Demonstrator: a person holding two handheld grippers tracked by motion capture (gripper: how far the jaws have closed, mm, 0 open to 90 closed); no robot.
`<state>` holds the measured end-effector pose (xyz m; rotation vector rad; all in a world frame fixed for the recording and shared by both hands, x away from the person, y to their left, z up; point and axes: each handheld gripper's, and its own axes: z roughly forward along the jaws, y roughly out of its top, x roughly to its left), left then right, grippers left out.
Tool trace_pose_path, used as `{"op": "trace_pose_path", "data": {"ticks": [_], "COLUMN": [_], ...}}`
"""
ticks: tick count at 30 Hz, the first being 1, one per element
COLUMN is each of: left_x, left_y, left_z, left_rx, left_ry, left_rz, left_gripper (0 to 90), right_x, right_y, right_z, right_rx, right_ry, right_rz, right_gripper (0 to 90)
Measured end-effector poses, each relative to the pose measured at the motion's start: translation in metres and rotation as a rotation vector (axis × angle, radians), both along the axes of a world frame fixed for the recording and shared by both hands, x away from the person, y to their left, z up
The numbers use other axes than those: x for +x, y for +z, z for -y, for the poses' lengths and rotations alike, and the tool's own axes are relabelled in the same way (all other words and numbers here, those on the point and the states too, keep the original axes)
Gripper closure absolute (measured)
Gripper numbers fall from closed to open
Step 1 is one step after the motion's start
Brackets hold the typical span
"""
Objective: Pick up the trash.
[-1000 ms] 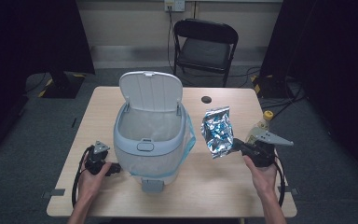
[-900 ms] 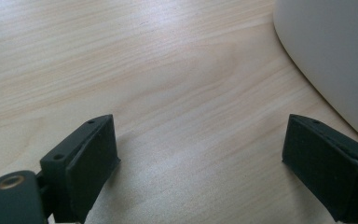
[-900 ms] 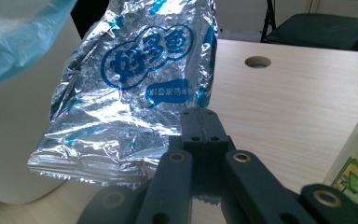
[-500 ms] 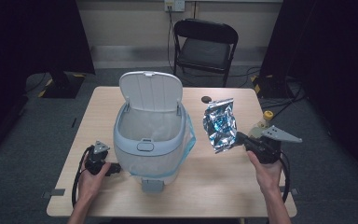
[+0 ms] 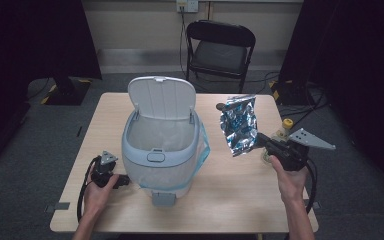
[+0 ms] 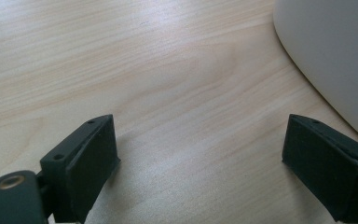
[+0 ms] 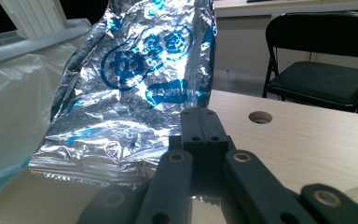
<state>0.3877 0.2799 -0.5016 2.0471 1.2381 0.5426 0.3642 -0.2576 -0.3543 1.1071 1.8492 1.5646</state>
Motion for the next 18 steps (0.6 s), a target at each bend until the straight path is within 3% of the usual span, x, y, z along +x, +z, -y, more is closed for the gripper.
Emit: {"op": "trace_pose_path", "data": {"ticks": [14,18], "left_x": [0.0,0.0], "left_y": [0.0,0.0], "left_z": [0.0,0.0], "left_rx": [0.0,0.0], "left_ry": [0.0,0.0], "left_rz": [0.0,0.0], "left_gripper": [9.6,9.6], "right_x": [-0.007,-0.007], "right_y": [0.032,0.044], "right_z": [-0.007,-0.016], "right_rx": [0.041,0.026], "right_ry": [0.046,0.074], "right_rz": [0.081,0.11], "right_gripper": [90.0,90.0]}}
